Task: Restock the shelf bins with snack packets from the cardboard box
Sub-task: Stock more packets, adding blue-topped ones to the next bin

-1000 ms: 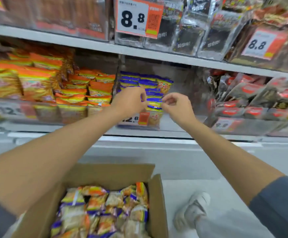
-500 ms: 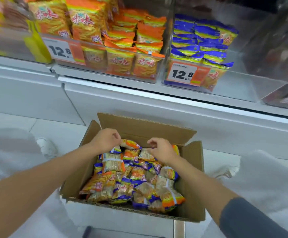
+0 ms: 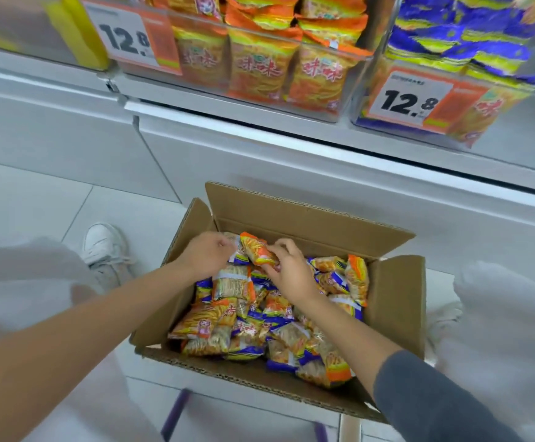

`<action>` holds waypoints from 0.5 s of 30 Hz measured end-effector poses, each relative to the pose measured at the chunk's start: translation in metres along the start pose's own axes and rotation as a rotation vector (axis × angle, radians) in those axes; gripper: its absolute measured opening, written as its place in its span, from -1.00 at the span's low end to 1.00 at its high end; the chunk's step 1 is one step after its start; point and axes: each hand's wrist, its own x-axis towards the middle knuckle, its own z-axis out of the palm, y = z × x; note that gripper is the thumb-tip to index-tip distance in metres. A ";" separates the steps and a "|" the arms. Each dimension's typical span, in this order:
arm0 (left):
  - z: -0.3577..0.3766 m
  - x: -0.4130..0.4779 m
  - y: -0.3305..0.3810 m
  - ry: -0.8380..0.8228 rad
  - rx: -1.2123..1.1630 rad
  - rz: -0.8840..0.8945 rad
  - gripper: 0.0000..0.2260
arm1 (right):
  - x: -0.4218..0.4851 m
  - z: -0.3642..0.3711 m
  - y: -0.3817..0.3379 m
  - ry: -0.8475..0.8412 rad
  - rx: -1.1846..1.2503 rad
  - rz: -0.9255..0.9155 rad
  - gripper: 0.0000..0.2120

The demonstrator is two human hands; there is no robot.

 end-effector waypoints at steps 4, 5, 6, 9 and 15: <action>0.008 0.000 0.013 -0.240 -0.443 -0.288 -0.56 | -0.024 -0.031 -0.021 0.112 0.135 -0.144 -0.77; 0.012 -0.002 0.016 -0.284 -0.516 -0.320 -0.57 | -0.032 -0.038 -0.025 0.112 0.160 -0.168 -0.82; 0.018 -0.003 0.017 -0.298 -0.566 -0.340 -0.62 | -0.040 -0.044 -0.027 0.109 0.192 -0.169 -0.82; 0.035 -0.009 0.022 -0.316 -0.613 -0.354 -0.66 | -0.064 -0.062 -0.028 0.081 0.321 -0.072 -0.75; 0.055 -0.018 0.042 -0.304 -0.421 -0.047 -0.54 | -0.072 -0.097 -0.023 0.152 0.803 0.495 -0.40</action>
